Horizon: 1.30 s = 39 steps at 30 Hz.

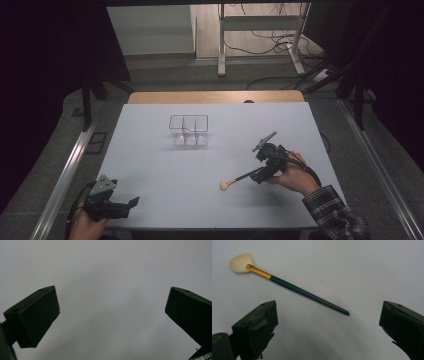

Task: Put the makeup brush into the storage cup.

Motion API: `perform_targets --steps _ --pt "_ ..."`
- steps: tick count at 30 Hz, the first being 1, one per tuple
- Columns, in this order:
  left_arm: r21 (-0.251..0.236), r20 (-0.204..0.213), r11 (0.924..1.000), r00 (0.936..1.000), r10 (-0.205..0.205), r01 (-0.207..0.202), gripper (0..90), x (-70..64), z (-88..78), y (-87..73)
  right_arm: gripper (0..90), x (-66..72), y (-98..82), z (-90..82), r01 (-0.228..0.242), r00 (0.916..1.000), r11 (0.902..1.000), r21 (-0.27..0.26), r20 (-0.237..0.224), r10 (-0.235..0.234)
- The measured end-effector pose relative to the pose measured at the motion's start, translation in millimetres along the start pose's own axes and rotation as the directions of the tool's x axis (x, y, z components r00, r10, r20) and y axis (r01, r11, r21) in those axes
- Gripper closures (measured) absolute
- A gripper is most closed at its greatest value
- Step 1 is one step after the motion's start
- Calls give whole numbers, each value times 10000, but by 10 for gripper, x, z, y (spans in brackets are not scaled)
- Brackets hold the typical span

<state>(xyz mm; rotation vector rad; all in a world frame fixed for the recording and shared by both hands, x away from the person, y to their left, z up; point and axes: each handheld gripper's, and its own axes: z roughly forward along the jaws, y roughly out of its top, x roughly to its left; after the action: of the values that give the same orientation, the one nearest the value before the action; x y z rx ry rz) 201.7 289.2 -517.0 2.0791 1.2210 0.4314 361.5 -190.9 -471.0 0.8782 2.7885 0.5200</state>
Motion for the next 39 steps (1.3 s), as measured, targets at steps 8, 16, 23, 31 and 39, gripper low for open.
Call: perform_targets --steps 8,16,23,31,39 --pt "1 0 10000 10000 7 -7 1 1 0 1 58 72 129 89 447 9989 9989 128 -168 -445" --pt "3 12 10000 10000 10 -10 1 3 -1 1 60 154 260 191 834 9957 9961 271 -436 -822" --pt "9 16 10000 10000 12 -12 1 4 0 0 81 208 316 283 1183 9924 9920 448 -396 -1165" --pt "34 12 10000 10000 8 -8 1 5 3 -1 109 199 261 395 1442 9884 9870 703 -580 -1403" --pt "54 3 10000 10000 3 -3 1 4 4 -1 232 182 245 443 1746 9816 9795 1000 -954 -1652"
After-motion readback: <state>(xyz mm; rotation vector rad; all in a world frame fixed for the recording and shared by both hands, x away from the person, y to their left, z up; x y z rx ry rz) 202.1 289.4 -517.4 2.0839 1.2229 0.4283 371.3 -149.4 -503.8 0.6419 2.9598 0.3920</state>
